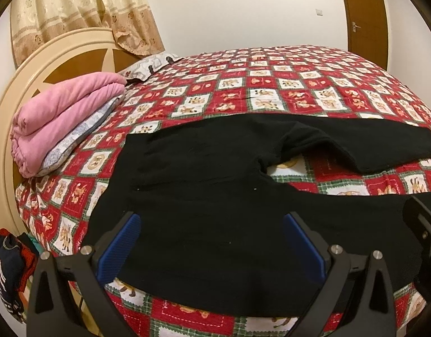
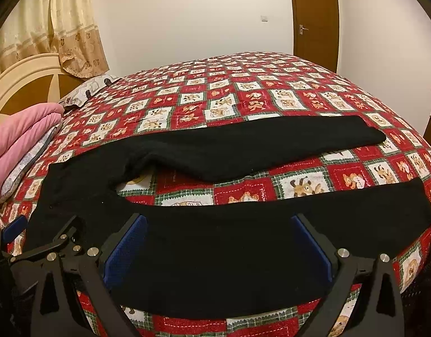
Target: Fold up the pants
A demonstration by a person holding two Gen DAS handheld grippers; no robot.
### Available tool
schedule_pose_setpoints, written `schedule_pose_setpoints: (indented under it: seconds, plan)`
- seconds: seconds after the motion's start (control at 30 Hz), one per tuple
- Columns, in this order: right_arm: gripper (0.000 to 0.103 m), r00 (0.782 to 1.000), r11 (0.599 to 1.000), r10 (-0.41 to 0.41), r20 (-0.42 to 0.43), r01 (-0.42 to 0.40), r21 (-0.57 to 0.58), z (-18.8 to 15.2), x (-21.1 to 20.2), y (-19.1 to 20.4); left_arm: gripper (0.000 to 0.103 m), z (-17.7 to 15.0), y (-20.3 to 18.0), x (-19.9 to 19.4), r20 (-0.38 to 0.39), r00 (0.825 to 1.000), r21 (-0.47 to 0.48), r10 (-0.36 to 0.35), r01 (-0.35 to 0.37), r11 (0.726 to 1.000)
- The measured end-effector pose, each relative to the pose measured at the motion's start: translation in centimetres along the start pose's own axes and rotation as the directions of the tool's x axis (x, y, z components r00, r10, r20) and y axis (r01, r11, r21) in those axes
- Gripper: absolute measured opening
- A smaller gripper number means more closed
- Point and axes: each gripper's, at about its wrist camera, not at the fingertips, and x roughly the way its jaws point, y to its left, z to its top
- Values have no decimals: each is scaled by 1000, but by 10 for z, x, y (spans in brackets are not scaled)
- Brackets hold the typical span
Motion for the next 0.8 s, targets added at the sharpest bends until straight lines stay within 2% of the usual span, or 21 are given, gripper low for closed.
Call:
schedule_pose_setpoints:
  seconds: [0.1,0.2,0.3,0.43,0.5,0.63,0.8]
  plan:
    - [102,998,1000,-11,-67,10,-8,1,1,8,103,1,4,5,-15,1000,-1,-7,7,1000]
    - [102,998,999,-1,-62,-2,-43,5,1,9,103,7,14,13,-22,1000,20,-12,13,1000]
    - [102,997,996,49,-56,-52,-69,15,5,2,103,19,37,28,-39,999,23,3,-2,1000]
    - [102,995,989,89,-38,-93,-119,36,16,0,103,40,78,58,-60,995,26,74,-72,997]
    - [102,994,985,106,-35,-110,-136,45,19,2,103,50,95,72,-64,994,15,84,-83,996]
    - [102,979,965,203,-25,-204,-165,66,29,12,103,72,128,105,-93,994,-9,65,-67,998]
    - [102,957,933,288,-42,-290,-212,100,53,21,103,86,162,157,-195,981,-111,6,-28,993]
